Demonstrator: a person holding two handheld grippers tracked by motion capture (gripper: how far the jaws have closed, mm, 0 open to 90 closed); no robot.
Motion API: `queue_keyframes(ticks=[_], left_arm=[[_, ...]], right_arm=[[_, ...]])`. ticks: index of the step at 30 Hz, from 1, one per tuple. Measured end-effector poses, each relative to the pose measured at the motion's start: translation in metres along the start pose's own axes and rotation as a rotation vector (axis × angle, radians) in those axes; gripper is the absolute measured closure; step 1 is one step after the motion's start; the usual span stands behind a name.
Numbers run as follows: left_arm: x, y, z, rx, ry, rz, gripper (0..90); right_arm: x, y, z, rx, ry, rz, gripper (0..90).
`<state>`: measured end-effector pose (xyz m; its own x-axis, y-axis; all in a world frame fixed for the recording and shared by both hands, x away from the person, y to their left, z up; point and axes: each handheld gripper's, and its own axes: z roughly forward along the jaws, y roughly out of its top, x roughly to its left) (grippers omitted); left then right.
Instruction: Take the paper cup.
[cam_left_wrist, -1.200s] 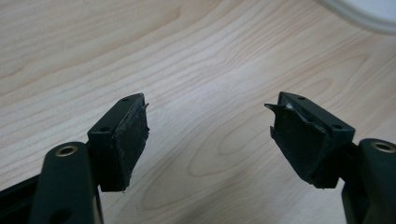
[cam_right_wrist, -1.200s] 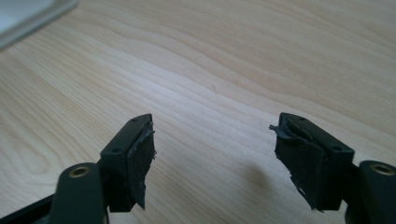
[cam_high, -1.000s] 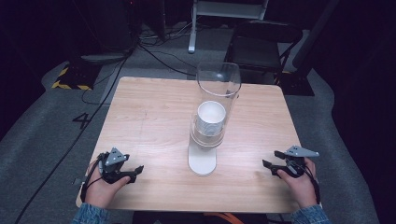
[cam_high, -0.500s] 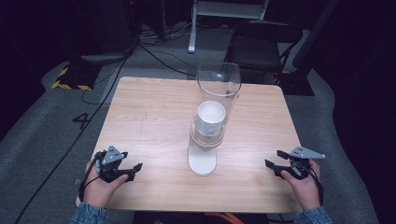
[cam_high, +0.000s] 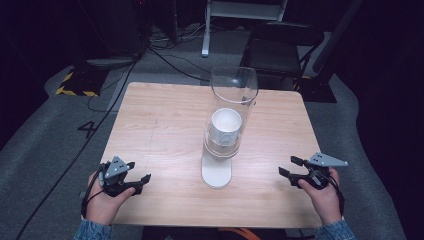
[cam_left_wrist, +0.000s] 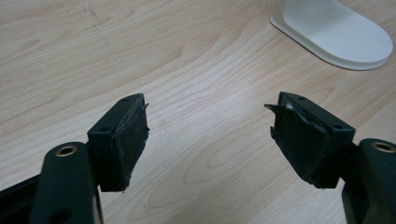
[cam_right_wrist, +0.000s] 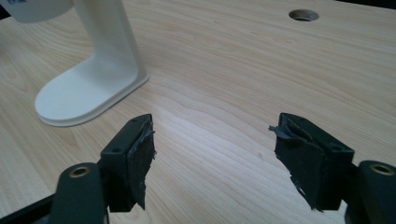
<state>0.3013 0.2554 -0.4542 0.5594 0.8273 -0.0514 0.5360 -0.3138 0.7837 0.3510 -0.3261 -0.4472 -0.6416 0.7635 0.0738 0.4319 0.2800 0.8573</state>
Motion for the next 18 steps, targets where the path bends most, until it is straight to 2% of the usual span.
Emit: queue_keyframes(ticks=[4,13,14,15,18], left_arm=[[-0.001,0.001,-0.001,0.000,-0.005,-0.002,26.6],[-0.001,0.001,0.000,0.003,-0.006,-0.004,26.6],[-0.001,0.000,0.001,0.010,-0.007,0.007,26.6],[-0.001,0.000,0.002,0.010,-0.007,-0.004,26.6],[-0.001,0.000,0.004,0.014,-0.006,0.006,26.6]], right_arm=[[0.007,0.008,0.003,-0.016,0.029,-0.011,29.2],[0.017,0.020,0.011,-0.020,0.062,-0.022,29.2],[0.020,0.023,0.015,-0.019,0.070,-0.030,29.2],[0.021,0.024,0.016,-0.020,0.074,-0.031,29.2],[0.027,0.030,0.022,-0.018,0.094,-0.044,28.8]])
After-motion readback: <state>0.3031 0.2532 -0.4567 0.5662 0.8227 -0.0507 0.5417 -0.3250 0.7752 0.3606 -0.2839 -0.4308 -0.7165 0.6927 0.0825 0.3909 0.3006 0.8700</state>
